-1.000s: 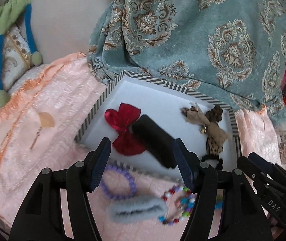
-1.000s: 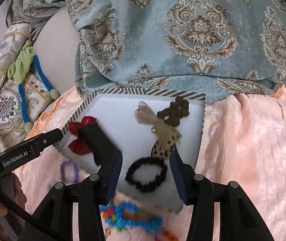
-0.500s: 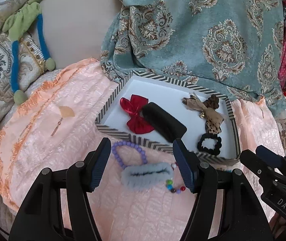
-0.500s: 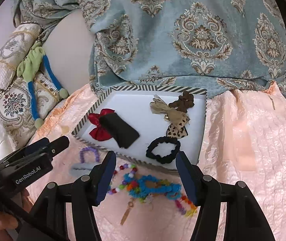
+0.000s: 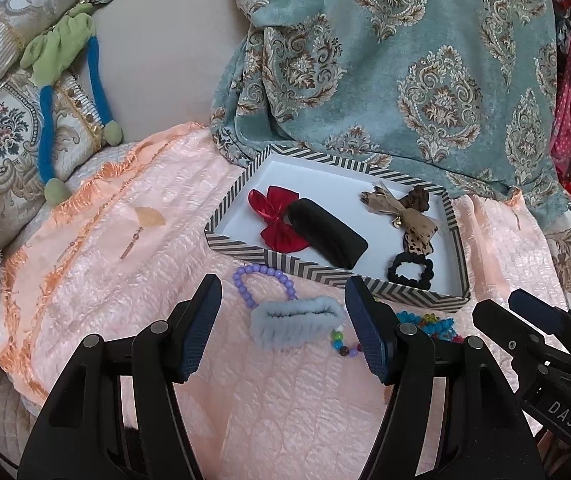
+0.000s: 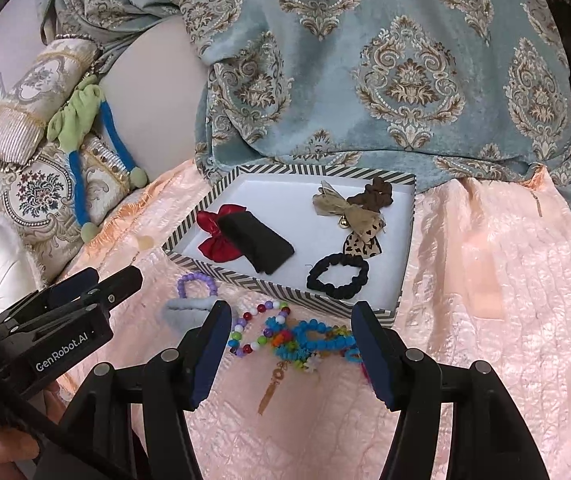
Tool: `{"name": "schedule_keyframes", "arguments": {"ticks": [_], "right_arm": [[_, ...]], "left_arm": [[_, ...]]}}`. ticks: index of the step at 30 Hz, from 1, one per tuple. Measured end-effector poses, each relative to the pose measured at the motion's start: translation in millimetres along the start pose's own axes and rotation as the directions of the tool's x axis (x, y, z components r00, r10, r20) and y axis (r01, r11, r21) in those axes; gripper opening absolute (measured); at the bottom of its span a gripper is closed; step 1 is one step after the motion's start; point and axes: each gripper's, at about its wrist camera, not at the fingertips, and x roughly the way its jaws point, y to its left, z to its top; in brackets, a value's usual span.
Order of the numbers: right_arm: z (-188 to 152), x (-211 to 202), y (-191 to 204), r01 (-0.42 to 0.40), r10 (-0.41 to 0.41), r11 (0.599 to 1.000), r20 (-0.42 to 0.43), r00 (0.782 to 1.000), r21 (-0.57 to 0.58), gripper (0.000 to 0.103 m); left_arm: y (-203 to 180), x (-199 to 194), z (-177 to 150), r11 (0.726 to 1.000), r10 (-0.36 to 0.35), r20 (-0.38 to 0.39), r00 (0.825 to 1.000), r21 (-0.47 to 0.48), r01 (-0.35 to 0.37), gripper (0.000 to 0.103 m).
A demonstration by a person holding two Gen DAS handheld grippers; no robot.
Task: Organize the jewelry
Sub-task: 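Move the left gripper to the light-blue fuzzy scrunchie and close around it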
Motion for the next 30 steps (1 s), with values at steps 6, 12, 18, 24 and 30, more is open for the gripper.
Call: {"name": "schedule_keyframes", "arguments": {"ticks": [6,12,18,24,30], "right_arm": [[-3,-9,0,0.0,0.0,1.0,0.005,1.0,0.0,0.061],[-7,-14,1,-0.002,0.002,1.0,0.006,1.0,0.0,0.063],[-8,-20,2,0.001,-0.001,1.0,0.013,1.0,-0.005,0.064],[-8,-23,3,0.002,-0.002,1.0,0.013,1.0,-0.009,0.064],[-10,-24,2,0.008,-0.008,1.0,0.007,1.0,-0.012,0.064]], "left_arm": [[-2,-9,-5,1.0,-0.001,0.008,1.0,0.009,0.001,0.064],[-1,-15,-7,1.0,0.002,0.012,1.0,0.006,-0.002,0.064],[-1,-18,-8,1.0,0.004,0.016,1.0,0.006,-0.004,0.064],[-1,-20,-10,1.0,0.003,0.011,1.0,0.008,-0.003,0.064],[11,-20,-9,0.998,-0.063,-0.024,0.998,-0.033,0.062,0.064]]}}
